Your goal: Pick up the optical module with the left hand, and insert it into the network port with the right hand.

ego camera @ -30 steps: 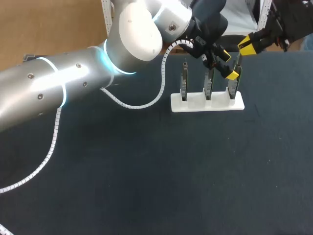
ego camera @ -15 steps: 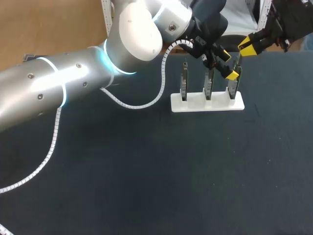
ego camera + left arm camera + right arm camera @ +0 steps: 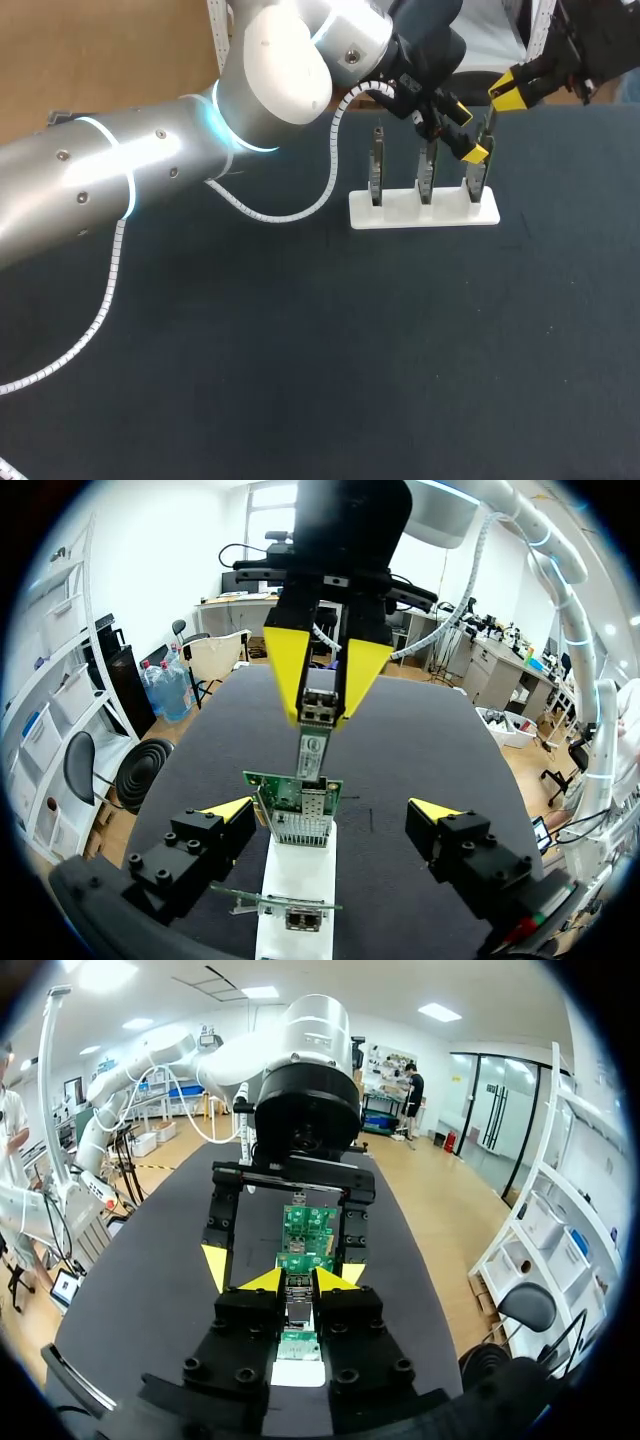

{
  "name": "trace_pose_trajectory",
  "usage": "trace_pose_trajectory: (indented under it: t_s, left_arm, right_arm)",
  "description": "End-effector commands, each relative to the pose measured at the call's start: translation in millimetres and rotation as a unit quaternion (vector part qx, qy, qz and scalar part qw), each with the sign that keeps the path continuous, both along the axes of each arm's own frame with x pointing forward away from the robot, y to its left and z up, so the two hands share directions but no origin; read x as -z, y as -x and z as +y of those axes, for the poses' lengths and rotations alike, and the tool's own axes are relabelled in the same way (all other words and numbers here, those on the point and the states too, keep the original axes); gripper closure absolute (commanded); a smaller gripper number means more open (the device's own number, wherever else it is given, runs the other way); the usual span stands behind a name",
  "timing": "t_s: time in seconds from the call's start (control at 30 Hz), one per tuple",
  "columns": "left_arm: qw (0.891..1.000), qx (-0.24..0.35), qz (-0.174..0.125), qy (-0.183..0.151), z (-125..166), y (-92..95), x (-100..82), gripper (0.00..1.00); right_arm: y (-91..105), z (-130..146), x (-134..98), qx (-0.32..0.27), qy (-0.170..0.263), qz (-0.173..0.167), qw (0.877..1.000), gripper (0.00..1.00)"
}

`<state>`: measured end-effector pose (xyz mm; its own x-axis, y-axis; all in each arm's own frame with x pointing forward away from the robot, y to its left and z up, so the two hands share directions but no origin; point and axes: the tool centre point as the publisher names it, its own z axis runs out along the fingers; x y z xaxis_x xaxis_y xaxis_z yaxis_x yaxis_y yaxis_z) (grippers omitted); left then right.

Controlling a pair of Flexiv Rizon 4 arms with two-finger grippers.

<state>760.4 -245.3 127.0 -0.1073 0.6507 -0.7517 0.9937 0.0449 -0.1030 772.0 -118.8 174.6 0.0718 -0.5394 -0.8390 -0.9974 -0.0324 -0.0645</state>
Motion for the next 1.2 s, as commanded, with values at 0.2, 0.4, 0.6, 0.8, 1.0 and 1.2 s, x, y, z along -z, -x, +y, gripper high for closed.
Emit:
trace_pose_trajectory:
  t_s: [0.2, 0.4, 0.6, 0.8, 1.0, 1.2]
  left_arm:
    - [1.0, 0.0, 0.0, -0.001, 0, 0.3, -0.3, 0.0]
    - [1.0, 0.0, 0.0, -0.001, 0, 0.3, -0.3, 0.0]
    - [1.0, 0.0, 0.0, -0.001, 0, 0.3, -0.3, 0.0]
    - [1.0, 0.0, 0.0, -0.001, 0, 0.3, -0.3, 0.0]
    - [1.0, 0.0, 0.0, -0.001, 0, 0.3, -0.3, 0.0]
    - [1.0, 0.0, 0.0, -0.001, 0, 0.3, -0.3, 0.0]
  right_arm:
    - [3.9, 1, 4, 0.001, -0.004, 0.004, 1.0, 1.0]
    - [5.0, 1, 7, 0.002, -0.001, 0.006, 1.0, 1.0]
    - [5.7, 1, 6, 0.003, -0.002, 0.006, 1.0, 1.0]
    - [5.6, 1, 3, 0.003, -0.007, 0.004, 1.0, 1.0]
    - [5.2, 1, -2, 0.007, -0.013, 0.01, 1.0, 1.0]
    - [5.0, 2, -3, 0.006, -0.01, 0.011, 1.0, 1.0]
